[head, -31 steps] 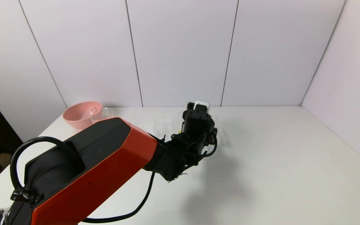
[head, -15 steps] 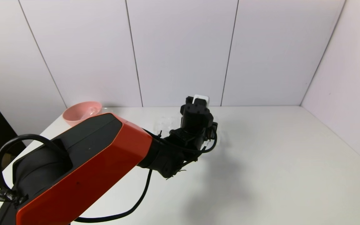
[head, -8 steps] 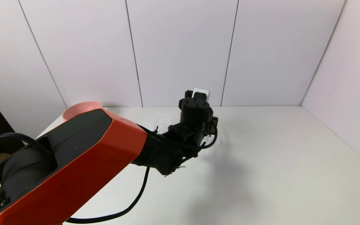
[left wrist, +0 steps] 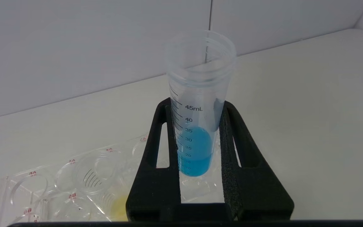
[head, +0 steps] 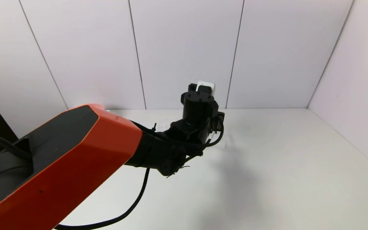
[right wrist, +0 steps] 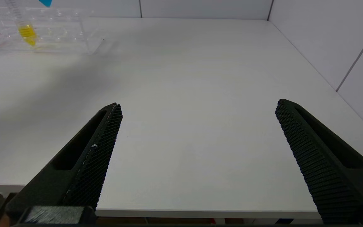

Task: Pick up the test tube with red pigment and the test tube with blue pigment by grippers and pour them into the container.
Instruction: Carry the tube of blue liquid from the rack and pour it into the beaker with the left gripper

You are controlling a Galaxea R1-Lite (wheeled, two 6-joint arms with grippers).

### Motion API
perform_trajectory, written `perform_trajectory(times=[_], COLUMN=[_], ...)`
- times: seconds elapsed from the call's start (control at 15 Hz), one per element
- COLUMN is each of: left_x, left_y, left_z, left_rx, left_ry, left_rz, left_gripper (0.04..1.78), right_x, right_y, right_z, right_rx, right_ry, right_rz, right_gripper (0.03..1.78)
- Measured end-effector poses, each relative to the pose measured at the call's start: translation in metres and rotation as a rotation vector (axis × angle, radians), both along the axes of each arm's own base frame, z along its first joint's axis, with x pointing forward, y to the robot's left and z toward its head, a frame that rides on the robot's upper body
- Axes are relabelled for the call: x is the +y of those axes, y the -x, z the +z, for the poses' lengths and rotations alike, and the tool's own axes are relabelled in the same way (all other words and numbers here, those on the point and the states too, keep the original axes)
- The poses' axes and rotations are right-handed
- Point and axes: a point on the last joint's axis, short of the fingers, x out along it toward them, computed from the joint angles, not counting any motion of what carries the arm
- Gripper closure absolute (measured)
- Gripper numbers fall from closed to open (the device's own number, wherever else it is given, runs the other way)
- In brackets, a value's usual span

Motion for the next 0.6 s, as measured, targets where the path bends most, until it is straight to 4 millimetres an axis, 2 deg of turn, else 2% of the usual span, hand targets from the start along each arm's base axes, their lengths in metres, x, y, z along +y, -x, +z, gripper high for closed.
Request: perform_trajectory(times=[0.27,0.6], left_x=[0.003,0.016], left_y=[0.009,0.021], left_z=[0.017,0.042], left_rx=[-0.022,-0.043], left_ry=[0.019,0.017], left_rz=[-0.011,-0.012], left_gripper=[1.44,1.44], right_x=[0.0,0.0], right_y=[0.0,0.0], right_z=[0.0,0.0], right_rx=[0.0,0.0], right_ry=[0.0,0.0], right_rz=[0.0,0.0], right_gripper=[0.04,0.04])
